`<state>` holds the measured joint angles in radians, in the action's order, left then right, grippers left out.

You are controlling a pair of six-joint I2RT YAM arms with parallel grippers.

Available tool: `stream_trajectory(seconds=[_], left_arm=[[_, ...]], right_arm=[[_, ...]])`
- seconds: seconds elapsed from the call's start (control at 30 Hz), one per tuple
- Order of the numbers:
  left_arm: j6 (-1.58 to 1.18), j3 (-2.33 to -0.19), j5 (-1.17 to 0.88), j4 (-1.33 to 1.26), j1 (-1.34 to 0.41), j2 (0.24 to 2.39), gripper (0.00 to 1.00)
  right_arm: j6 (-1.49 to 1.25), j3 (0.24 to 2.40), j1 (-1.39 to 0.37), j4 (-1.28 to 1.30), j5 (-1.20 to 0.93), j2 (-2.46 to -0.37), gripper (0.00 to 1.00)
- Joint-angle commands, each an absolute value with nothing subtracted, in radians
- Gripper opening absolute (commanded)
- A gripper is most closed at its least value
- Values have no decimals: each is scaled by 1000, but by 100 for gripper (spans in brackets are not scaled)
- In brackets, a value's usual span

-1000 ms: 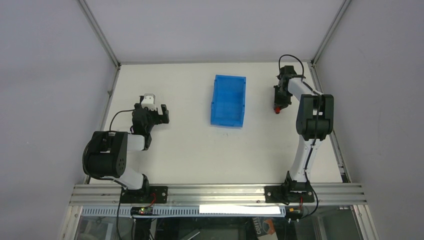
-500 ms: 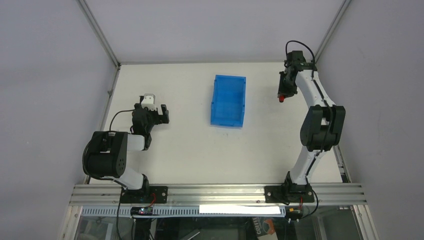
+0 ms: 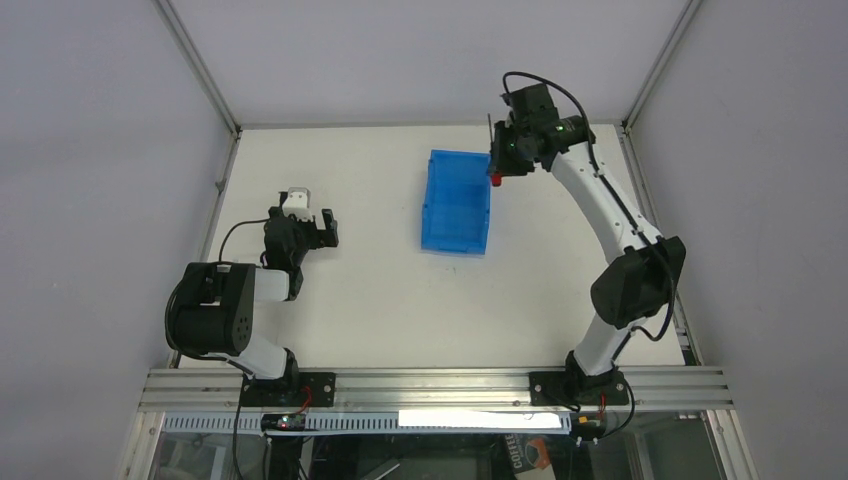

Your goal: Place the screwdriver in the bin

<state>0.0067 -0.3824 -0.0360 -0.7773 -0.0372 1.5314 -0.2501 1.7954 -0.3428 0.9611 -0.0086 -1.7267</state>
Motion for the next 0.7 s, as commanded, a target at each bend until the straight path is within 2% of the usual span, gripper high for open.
stream_trajectory(seconds=[0.0, 0.1, 0.33, 0.67], left_arm=[[-13, -380, -57, -807, -31, 1507, 99], [-13, -381, -56, -807, -30, 1507, 99], [-13, -380, -56, -807, -31, 1506, 99], [-13, -380, -56, -807, -31, 1507, 99]], right_arm=[[-329, 1820, -456, 842, -82, -1725, 7], [-345, 1819, -532, 791, -31, -1773, 8], [-382, 1723, -623, 685, 258, -1843, 9], [-361, 1487, -641, 512, 304, -1888, 15]])
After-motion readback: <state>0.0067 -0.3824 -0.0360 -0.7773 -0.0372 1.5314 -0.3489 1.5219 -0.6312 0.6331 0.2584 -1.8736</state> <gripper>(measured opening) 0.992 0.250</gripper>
